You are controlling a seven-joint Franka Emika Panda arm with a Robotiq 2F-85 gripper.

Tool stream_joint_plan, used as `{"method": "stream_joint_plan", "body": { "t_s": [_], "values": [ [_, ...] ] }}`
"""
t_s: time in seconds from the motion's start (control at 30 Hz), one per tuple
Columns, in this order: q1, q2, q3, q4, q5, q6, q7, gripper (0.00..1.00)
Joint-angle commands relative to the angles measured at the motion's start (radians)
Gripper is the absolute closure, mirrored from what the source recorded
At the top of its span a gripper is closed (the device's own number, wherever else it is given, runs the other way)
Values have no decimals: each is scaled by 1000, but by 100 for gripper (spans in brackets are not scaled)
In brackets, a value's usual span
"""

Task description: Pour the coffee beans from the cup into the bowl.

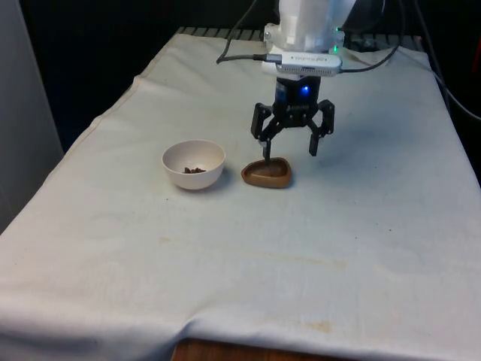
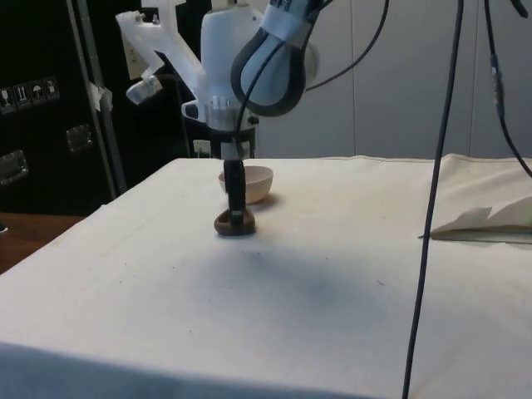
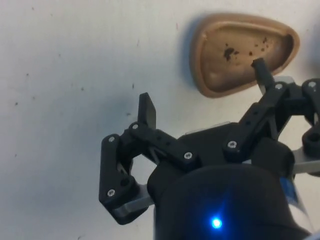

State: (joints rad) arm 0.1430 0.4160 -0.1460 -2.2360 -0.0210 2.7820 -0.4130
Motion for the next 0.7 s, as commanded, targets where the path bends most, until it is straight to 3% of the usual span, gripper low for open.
{"method": "stream_joint_plan", "body": {
  "t_s": [0.0, 0.33, 0.43, 0.67],
  "values": [
    [0, -22, 0, -12, 2, -10, 2, 0],
    [-1, -108, -3, -23, -6, -82, 6, 0],
    [-5, -103, 2, -19, 0, -78, 0, 0],
    [-6, -177, 2, -22, -7, -148, 4, 0]
  ]
}}
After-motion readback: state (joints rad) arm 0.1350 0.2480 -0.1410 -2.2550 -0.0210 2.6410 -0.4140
